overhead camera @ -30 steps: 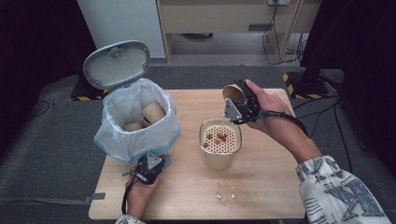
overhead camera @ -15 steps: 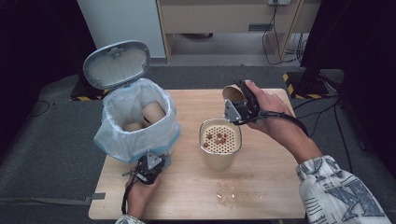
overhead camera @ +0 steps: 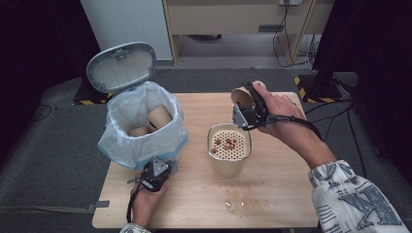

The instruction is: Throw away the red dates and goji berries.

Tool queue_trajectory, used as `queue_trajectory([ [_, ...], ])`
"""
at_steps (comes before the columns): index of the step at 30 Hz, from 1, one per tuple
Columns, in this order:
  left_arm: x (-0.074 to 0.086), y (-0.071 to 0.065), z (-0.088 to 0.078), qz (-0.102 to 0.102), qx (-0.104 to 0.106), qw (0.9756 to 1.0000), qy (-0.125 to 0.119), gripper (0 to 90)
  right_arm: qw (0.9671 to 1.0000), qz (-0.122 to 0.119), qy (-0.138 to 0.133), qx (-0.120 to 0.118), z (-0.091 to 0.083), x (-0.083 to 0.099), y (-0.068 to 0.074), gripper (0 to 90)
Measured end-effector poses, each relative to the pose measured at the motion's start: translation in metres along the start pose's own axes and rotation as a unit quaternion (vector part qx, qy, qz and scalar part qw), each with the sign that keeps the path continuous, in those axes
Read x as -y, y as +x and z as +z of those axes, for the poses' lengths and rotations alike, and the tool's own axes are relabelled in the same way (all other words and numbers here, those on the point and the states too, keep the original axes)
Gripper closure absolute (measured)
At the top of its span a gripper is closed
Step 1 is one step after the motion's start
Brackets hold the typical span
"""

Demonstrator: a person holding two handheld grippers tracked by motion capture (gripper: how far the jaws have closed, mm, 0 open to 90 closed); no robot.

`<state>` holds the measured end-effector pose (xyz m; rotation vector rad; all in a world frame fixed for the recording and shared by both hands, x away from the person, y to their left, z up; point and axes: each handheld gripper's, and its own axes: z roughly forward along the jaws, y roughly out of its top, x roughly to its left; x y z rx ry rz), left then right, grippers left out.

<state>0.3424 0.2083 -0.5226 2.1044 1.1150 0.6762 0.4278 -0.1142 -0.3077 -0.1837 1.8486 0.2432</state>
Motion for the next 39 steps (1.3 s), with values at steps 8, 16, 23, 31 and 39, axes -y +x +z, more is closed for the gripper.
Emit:
queue_trajectory([
  [8,0.000,0.000,0.000,0.000,0.000,1.0000,0.000,87.4,1.0000,0.001,0.002,-0.001,0.001,0.000,0.002,33.8],
  [16,0.000,0.000,0.000,0.001,0.000,1.0000,0.000,87.4,0.9998,-0.020,0.006,0.005,0.001,0.000,0.002,33.8],
  [23,0.000,0.000,0.000,0.001,-0.001,1.0000,0.001,87.4,0.9998,-0.011,0.010,0.012,0.004,0.003,-0.008,33.9],
  [31,0.000,0.000,0.000,0.001,-0.001,1.0000,0.000,87.4,0.9993,-0.027,0.014,0.023,0.000,0.003,-0.018,33.9],
  [39,0.000,0.000,0.000,0.001,-0.001,1.0000,0.000,87.4,0.9984,-0.047,0.016,0.028,-0.003,0.004,-0.017,33.8],
])
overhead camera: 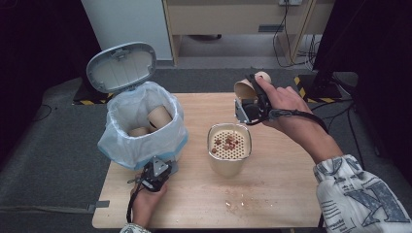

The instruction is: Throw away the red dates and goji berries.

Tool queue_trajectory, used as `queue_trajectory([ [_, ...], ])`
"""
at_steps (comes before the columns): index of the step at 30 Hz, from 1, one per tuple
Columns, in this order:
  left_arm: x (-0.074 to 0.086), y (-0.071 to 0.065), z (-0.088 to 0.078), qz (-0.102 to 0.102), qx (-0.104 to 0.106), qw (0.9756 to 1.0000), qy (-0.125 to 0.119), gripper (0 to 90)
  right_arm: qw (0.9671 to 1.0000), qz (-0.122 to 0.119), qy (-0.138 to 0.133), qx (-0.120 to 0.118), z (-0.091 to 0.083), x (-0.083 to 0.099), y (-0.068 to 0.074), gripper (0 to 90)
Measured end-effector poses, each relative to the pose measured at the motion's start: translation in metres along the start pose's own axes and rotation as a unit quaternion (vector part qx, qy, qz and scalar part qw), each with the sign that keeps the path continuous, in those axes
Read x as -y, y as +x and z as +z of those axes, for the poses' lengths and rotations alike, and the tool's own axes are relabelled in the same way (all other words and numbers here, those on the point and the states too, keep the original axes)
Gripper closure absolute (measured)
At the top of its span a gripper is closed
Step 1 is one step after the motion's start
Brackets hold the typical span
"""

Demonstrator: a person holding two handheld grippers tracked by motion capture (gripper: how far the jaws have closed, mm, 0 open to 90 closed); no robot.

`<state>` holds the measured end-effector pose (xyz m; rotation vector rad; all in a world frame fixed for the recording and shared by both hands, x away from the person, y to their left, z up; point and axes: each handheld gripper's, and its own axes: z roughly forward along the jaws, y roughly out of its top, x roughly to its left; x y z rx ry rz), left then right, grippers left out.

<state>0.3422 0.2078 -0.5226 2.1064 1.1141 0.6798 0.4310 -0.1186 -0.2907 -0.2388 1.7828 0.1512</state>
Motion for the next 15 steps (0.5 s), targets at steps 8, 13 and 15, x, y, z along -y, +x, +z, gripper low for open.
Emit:
queue_trajectory([
  [8,0.0000,0.0000,0.0000,0.000,0.000,1.0000,0.000,87.4,1.0000,-0.003,-0.001,0.003,-0.0007,-0.0003,-0.0003,33.8],
  [13,0.0000,0.0001,0.0000,0.000,0.000,1.0000,0.000,87.4,1.0000,-0.006,0.000,0.001,-0.0009,-0.0010,0.0012,33.8],
  [15,0.0000,-0.0001,0.0000,0.000,0.000,1.0000,0.000,87.4,1.0000,-0.009,0.000,0.002,-0.0013,-0.0015,0.0011,33.8],
])
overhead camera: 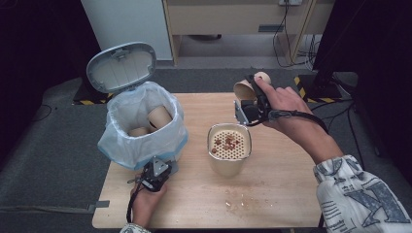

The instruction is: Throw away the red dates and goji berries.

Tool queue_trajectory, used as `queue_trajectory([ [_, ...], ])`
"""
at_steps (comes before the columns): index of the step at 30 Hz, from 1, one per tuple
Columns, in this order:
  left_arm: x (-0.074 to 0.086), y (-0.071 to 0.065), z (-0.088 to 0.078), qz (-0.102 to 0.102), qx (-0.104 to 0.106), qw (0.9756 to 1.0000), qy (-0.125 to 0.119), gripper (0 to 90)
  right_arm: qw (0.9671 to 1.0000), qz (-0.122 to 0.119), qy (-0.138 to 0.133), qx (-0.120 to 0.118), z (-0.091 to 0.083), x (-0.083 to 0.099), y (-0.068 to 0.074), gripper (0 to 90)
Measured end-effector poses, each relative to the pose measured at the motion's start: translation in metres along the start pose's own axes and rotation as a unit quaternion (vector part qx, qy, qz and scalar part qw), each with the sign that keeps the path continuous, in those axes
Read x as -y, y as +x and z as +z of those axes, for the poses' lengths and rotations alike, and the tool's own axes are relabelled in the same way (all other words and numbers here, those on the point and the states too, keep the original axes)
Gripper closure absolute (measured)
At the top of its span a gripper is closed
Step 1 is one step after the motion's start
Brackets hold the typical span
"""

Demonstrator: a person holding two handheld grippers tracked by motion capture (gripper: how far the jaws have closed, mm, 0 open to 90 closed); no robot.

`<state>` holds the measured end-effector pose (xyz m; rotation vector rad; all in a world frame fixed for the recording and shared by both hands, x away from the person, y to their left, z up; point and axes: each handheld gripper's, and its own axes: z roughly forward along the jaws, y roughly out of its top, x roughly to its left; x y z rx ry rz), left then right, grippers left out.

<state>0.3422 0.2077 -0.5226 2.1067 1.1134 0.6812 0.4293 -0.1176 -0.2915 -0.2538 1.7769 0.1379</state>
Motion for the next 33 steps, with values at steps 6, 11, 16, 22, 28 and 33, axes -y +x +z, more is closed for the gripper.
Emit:
queue_trajectory([
  [6,0.0000,0.0000,0.0000,0.000,0.000,1.0000,0.000,87.4,1.0000,-0.002,-0.001,0.004,-0.0007,-0.0005,-0.0021,33.8],
  [11,0.0000,0.0001,0.0000,0.000,0.000,1.0000,0.000,87.4,0.9995,-0.031,0.001,0.001,-0.0006,-0.0038,0.0032,33.8],
  [16,0.0000,0.0001,0.0000,0.000,0.001,1.0000,0.000,87.4,0.9997,-0.025,0.005,0.001,-0.0001,-0.0013,0.0017,33.8],
  [22,-0.0001,0.0000,0.0000,0.000,0.000,1.0000,0.000,87.4,0.9991,-0.042,0.007,0.003,-0.0003,-0.0020,0.0035,33.7],
  [28,0.0000,0.0001,0.0000,0.000,0.000,1.0000,0.000,87.4,0.9989,-0.047,0.009,0.002,0.0000,-0.0026,0.0049,33.8],
  [33,0.0000,0.0001,0.0000,0.000,0.001,1.0000,0.000,87.4,0.9992,-0.039,0.007,0.005,0.0006,-0.0020,0.0039,33.7],
])
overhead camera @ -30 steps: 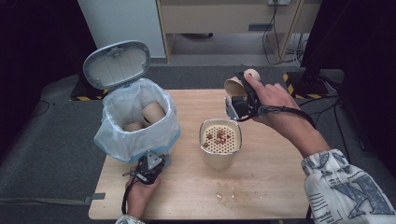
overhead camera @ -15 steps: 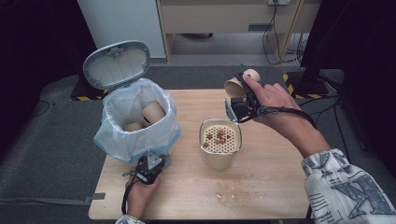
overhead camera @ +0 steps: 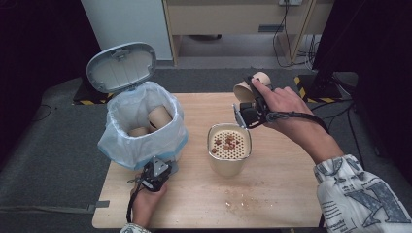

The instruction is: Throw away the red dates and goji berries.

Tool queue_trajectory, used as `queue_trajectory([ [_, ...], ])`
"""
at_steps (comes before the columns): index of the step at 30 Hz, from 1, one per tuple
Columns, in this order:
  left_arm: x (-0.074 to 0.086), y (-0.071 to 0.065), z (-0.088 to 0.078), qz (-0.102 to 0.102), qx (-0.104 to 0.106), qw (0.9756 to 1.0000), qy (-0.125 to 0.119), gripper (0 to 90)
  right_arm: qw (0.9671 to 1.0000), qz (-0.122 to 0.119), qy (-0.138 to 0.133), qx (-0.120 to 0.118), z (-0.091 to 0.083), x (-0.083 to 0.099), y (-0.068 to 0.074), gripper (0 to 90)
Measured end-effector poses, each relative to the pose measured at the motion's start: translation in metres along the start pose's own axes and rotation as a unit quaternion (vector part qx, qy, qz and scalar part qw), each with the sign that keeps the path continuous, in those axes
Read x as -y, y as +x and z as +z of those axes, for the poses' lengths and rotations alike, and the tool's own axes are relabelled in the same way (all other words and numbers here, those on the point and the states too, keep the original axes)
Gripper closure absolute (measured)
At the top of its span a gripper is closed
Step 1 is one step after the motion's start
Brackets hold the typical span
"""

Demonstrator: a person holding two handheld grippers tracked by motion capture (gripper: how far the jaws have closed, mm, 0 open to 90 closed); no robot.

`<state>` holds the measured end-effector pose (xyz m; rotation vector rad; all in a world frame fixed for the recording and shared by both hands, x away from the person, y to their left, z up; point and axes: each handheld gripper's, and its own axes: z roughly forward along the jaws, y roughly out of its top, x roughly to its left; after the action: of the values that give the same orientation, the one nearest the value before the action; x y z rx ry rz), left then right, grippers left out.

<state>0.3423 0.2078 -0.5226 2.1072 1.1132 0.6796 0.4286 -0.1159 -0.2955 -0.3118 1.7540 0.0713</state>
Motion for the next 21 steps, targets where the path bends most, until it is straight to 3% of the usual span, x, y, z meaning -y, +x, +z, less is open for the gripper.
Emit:
queue_trajectory([
  [2,0.0000,0.0000,0.0000,0.000,0.000,1.0000,0.000,87.4,1.0000,0.002,0.000,0.000,-0.0003,0.0000,-0.0010,33.7],
  [5,0.0000,-0.0001,0.0000,0.000,0.000,1.0000,0.000,87.4,0.9999,-0.013,-0.001,-0.002,-0.0009,-0.0027,0.0026,33.7],
  [21,0.0000,-0.0001,0.0000,0.001,-0.001,1.0000,0.000,87.4,0.9999,-0.014,0.002,-0.002,0.0008,-0.0047,0.0044,33.6],
])
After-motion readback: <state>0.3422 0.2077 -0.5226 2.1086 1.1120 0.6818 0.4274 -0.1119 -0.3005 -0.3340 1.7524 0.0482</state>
